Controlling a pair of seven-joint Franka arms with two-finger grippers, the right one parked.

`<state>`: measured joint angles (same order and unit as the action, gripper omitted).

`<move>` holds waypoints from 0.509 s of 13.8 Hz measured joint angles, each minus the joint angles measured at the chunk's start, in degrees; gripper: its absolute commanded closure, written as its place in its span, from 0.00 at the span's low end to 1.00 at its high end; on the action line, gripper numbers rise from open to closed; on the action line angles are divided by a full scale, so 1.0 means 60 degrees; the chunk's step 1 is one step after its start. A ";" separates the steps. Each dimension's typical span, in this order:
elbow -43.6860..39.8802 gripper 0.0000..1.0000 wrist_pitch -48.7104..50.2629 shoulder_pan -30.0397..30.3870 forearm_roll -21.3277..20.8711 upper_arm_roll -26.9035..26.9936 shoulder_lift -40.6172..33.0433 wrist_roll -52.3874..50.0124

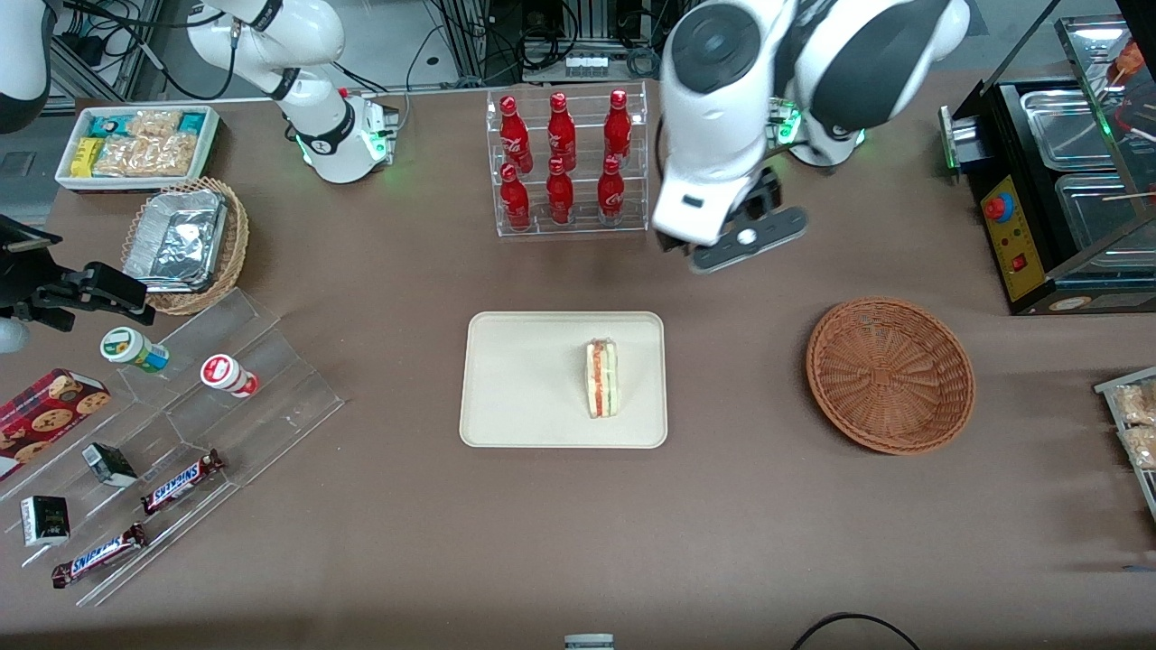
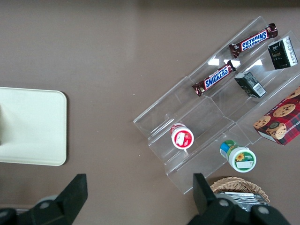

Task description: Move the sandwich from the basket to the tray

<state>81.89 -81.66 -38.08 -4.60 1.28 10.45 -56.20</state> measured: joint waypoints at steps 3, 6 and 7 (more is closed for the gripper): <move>0.0307 0.00 0.0407 0.0550 -0.0001 0.0018 -0.0731 0.0442; 0.0448 0.00 0.0932 0.1123 -0.0004 0.0039 -0.1343 0.1364; 0.0581 0.00 0.1030 0.1342 -0.0006 0.0044 -0.1620 0.1759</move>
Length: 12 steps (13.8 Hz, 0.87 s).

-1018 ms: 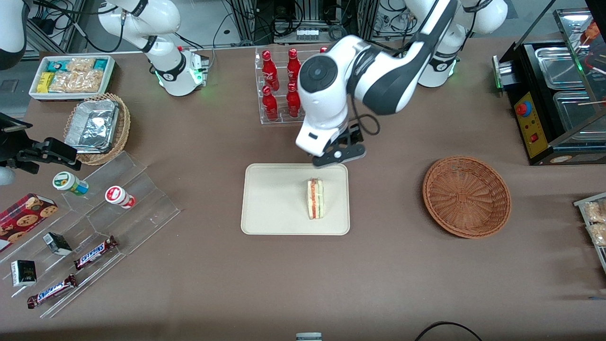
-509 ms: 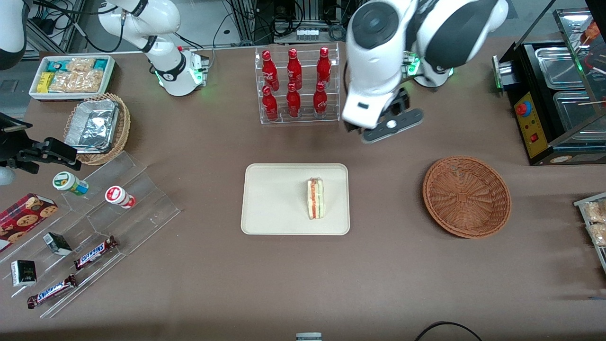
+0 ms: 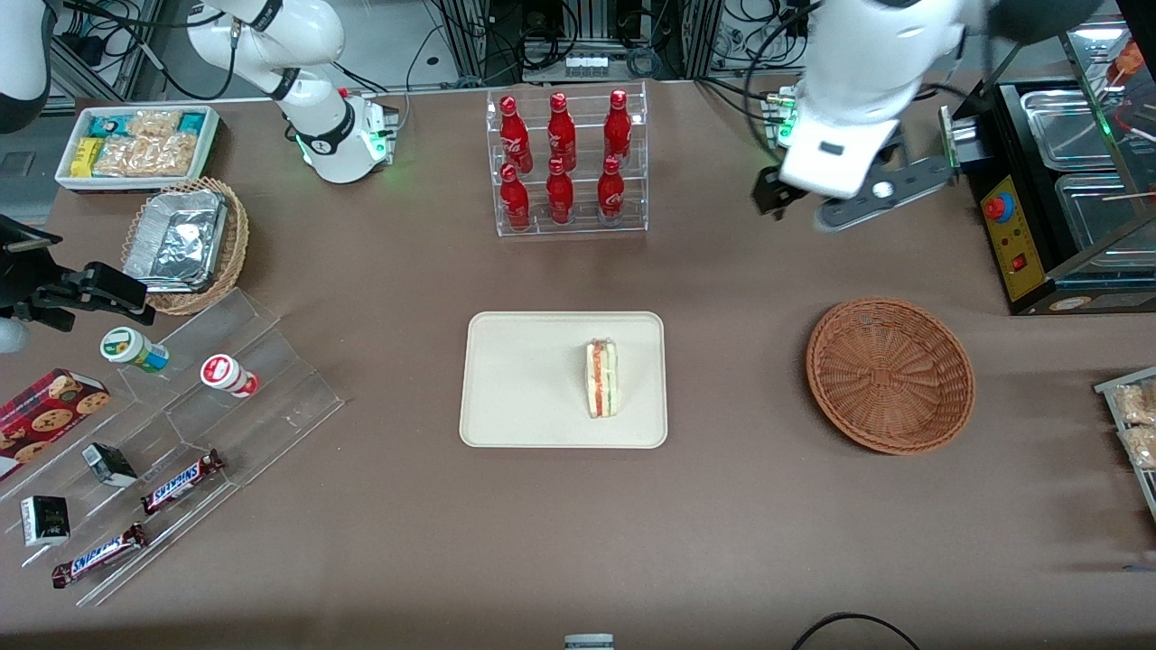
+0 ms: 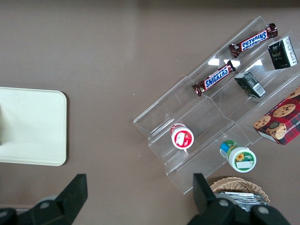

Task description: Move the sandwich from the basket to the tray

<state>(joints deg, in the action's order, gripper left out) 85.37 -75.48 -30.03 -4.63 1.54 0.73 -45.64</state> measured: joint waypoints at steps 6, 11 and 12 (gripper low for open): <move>0.1335 0.00 0.0222 0.1904 -0.0001 0.0032 -0.1882 0.3256; 0.1587 0.00 0.0566 0.3970 0.0381 0.0044 -0.2534 0.6563; 0.1603 0.00 0.0590 0.4349 0.0437 0.0051 -0.2573 0.7095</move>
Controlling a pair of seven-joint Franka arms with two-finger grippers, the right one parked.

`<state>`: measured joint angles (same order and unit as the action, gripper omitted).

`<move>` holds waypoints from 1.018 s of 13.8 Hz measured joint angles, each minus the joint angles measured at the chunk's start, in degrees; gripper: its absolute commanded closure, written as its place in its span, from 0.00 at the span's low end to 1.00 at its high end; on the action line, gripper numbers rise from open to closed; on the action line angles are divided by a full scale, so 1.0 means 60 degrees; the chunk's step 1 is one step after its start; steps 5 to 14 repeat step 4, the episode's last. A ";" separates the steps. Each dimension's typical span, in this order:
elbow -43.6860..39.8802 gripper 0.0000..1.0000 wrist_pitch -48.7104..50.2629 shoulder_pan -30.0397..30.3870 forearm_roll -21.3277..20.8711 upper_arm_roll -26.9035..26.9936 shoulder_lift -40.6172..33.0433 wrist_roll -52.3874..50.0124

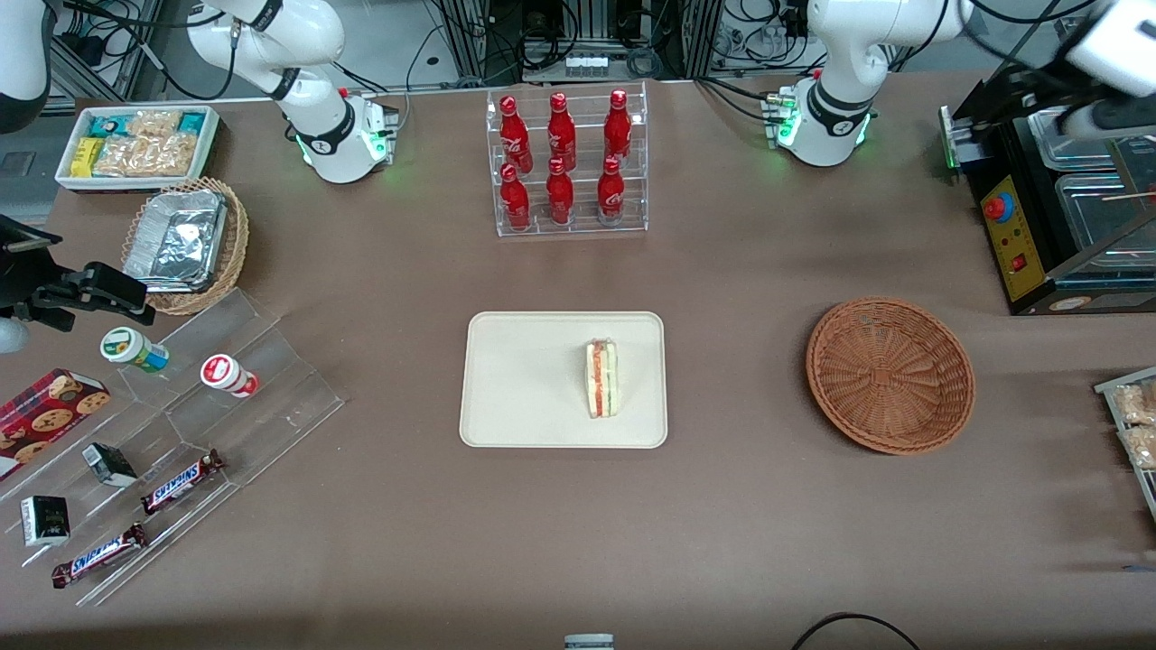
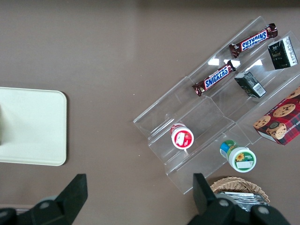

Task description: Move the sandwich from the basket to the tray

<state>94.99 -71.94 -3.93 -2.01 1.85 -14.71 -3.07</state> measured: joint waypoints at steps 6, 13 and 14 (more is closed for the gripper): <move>0.0003 0.00 -0.0013 0.0591 0.0026 -0.0076 0.0056 0.0551; 0.0003 0.00 -0.0013 0.0591 0.0026 -0.0076 0.0056 0.0551; 0.0003 0.00 -0.0013 0.0591 0.0026 -0.0076 0.0056 0.0551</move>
